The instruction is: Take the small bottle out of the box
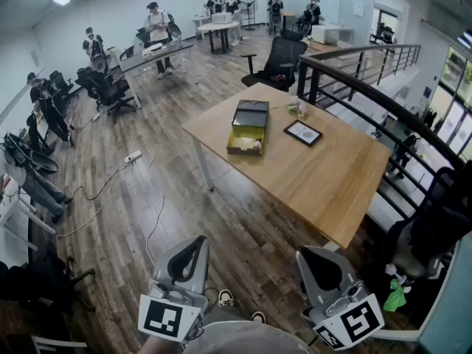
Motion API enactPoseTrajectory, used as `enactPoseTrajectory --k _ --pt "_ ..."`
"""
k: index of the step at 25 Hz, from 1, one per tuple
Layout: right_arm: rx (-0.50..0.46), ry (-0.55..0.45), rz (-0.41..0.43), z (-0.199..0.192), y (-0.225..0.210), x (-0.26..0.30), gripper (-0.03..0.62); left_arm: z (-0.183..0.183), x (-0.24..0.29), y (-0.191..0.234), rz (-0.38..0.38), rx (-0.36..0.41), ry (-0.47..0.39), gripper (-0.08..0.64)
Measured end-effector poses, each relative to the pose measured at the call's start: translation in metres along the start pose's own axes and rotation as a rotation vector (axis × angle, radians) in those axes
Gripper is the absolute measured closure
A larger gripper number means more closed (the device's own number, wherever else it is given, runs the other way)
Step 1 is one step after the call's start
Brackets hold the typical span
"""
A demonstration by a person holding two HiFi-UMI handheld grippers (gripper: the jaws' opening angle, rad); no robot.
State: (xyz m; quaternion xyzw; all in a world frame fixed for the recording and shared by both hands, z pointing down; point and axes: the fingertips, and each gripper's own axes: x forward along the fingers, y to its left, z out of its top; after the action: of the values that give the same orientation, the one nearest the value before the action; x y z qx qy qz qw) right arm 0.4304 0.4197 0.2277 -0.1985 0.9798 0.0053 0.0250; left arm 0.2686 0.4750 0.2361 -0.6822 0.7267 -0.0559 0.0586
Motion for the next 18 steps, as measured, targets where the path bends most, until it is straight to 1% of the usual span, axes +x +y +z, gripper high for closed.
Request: enactPoseTrajectory --k 3,6,10,14,18 --pt "-0.014 -0.003 -0.003 0.001 0.003 -0.001 0.580 -0.004 -0.002 -0.002 -0.006 -0.014 0.016 0.560" --pt "-0.005 -0.005 -0.002 0.003 0.004 -0.001 0.580 -0.005 -0.004 -0.002 -0.011 -0.025 0.032 0.560" --pt "0.009 -0.003 0.003 0.001 0.001 -0.002 0.580 -0.004 -0.001 -0.004 -0.009 -0.011 0.036 0.560" --pt "0.024 -0.001 0.003 -0.005 0.000 -0.003 0.580 -0.012 -0.003 -0.008 -0.009 -0.044 0.062 0.560" --pt "0.034 0.006 0.007 -0.010 -0.002 -0.001 0.579 -0.016 -0.001 -0.007 -0.004 -0.047 0.069 0.561"
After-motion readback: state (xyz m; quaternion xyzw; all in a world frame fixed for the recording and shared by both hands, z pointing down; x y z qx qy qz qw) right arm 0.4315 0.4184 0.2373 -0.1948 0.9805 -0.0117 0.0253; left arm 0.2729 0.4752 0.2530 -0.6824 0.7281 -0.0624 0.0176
